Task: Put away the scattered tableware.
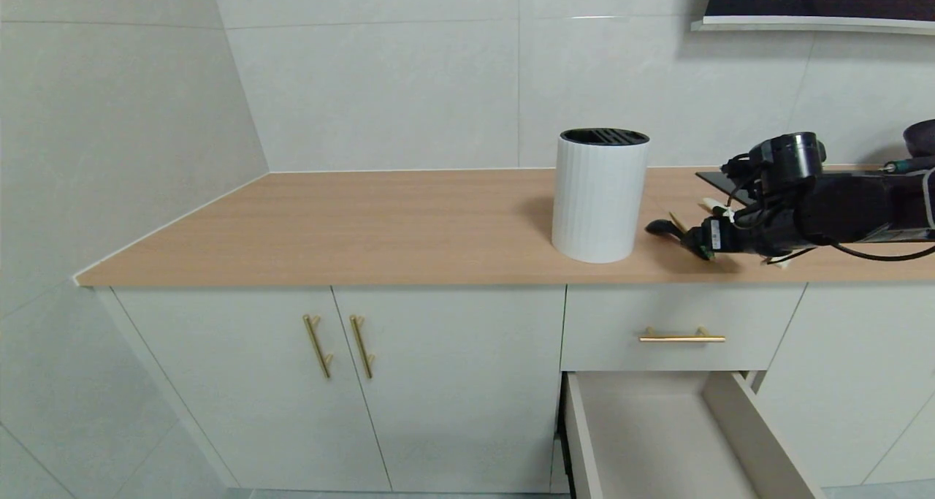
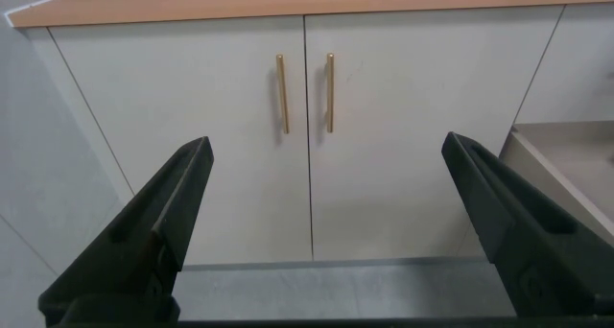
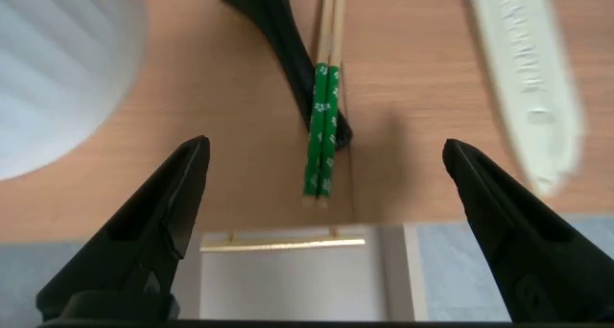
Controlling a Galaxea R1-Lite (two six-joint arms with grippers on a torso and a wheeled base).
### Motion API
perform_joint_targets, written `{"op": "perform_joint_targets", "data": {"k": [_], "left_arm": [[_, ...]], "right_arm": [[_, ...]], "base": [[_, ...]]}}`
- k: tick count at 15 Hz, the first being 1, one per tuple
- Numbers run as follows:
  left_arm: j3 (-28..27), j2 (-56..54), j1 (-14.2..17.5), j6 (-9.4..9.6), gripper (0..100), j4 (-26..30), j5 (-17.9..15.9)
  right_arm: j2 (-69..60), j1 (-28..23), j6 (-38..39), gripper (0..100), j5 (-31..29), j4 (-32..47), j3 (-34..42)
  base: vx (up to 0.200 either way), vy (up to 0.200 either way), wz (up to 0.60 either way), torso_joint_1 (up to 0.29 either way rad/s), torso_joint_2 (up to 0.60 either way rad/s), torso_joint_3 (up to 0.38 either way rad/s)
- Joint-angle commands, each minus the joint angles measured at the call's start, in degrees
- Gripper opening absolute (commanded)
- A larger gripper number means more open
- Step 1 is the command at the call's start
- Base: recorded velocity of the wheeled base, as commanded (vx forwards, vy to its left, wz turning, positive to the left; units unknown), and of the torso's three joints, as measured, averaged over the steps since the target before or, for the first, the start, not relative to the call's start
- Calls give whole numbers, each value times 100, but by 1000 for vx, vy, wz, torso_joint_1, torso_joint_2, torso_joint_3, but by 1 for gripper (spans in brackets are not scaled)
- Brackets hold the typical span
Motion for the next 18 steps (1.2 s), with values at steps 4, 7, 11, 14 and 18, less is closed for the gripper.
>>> {"op": "perform_joint_targets", "data": {"k": [4,7,11,14,18], "left_arm": [[0,-2,1,2,100,-1,1],[0,-2,1,2,100,-1,-8],[0,-2,1,2,100,-1,1],[0,-2,1,2,100,-1,1],[0,-2,1,2,100,-1,1]], "right_arm": [[255,-5,-1,100,-4,-27,-57],[291,-5,-1,0,-4,-18,-57],[308,-5,-1,0,-12,0,-92],[-8,-13,43,0,-109,17,-39],[-896,-5,219,0,-100,26,524]], "base": [[0,0,0,0,0,0],[0,0,0,0,0,0],[0,0,0,0,0,0],[0,0,0,0,0,0],[0,0,0,0,0,0]]}}
